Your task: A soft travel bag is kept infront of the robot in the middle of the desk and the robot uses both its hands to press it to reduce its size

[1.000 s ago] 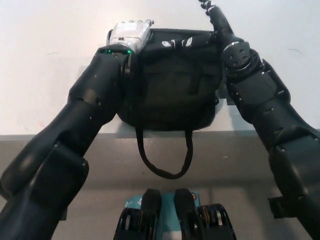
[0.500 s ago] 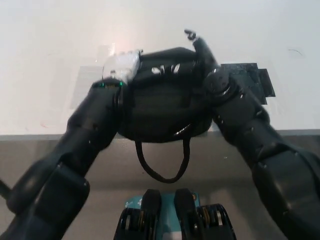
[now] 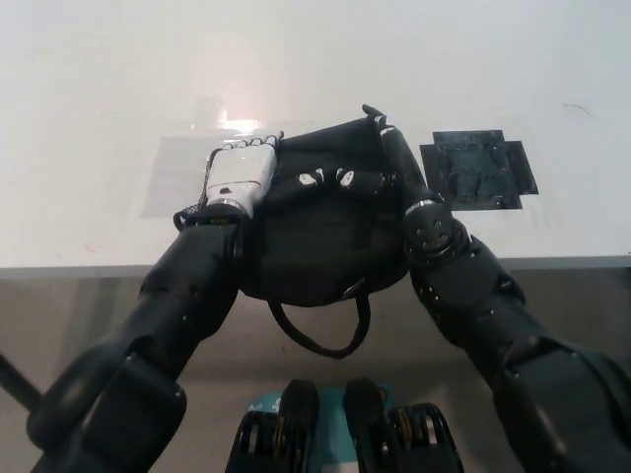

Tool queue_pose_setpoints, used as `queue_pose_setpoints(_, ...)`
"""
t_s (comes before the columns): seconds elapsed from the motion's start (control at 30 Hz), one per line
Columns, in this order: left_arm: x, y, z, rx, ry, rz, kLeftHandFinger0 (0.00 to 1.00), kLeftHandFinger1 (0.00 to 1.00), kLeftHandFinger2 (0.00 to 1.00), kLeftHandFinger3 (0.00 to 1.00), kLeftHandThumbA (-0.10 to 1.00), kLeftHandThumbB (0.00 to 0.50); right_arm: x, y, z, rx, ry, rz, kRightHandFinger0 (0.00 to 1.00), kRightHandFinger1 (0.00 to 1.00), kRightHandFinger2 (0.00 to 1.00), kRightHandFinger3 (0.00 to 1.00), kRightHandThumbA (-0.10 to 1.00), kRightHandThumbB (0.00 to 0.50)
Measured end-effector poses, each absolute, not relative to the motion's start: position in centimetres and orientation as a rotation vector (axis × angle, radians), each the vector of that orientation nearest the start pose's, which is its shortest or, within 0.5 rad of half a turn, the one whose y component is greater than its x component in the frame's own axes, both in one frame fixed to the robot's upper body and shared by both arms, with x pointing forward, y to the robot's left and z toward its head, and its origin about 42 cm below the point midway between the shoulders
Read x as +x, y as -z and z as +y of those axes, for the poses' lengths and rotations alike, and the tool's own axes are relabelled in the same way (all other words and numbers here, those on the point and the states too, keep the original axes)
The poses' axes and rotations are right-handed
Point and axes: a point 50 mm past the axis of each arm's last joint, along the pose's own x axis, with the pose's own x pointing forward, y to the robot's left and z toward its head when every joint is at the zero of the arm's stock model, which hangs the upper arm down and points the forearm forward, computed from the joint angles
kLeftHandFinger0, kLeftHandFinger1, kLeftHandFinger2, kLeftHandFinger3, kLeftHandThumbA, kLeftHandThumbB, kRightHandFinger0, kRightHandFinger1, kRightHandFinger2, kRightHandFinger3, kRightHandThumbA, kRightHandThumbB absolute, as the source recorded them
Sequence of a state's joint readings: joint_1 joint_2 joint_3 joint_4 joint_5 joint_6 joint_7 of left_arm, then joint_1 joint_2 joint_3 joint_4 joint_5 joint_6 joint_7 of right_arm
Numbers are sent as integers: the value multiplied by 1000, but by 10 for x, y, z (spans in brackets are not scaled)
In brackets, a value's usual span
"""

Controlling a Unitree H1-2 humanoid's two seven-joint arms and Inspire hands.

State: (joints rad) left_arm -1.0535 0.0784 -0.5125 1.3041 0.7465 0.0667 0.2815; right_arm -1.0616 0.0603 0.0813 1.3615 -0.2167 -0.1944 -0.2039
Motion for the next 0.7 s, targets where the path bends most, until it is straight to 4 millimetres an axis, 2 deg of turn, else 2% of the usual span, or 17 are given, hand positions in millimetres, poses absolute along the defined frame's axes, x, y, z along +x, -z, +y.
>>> queue_pose_setpoints(0.13,542,-180,139,1430,148,-51,1000,1000,1000,1000,1000,0,529,-172,-84,-473,-179,35,1000,1000,1000,1000,1000,180)
queue_pose_setpoints(0.27,541,-176,140,1439,142,-66,1000,1000,1000,1000,1000,0,527,-170,-83,-504,-181,20,1000,1000,1000,1000,1000,203)
queue_pose_setpoints(0.4,540,-175,140,1446,142,-75,1000,1000,1000,1000,1000,0,526,-169,-83,-528,-182,11,1000,1000,1000,1000,1000,185)
queue_pose_setpoints(0.53,541,-178,139,1452,146,-84,1000,1000,1000,1000,1000,0,527,-170,-85,-544,-181,6,1000,1000,1000,1000,1000,182)
queue_pose_setpoints(0.57,542,-178,139,1453,146,-86,1000,1000,1000,1000,1000,0,528,-171,-85,-547,-180,5,1000,1000,1000,1000,1000,204)
queue_pose_setpoints(0.7,544,-183,140,1451,151,-95,1000,1000,1000,1000,1000,0,532,-178,-86,-556,-177,-5,1000,1000,1000,1000,1000,204)
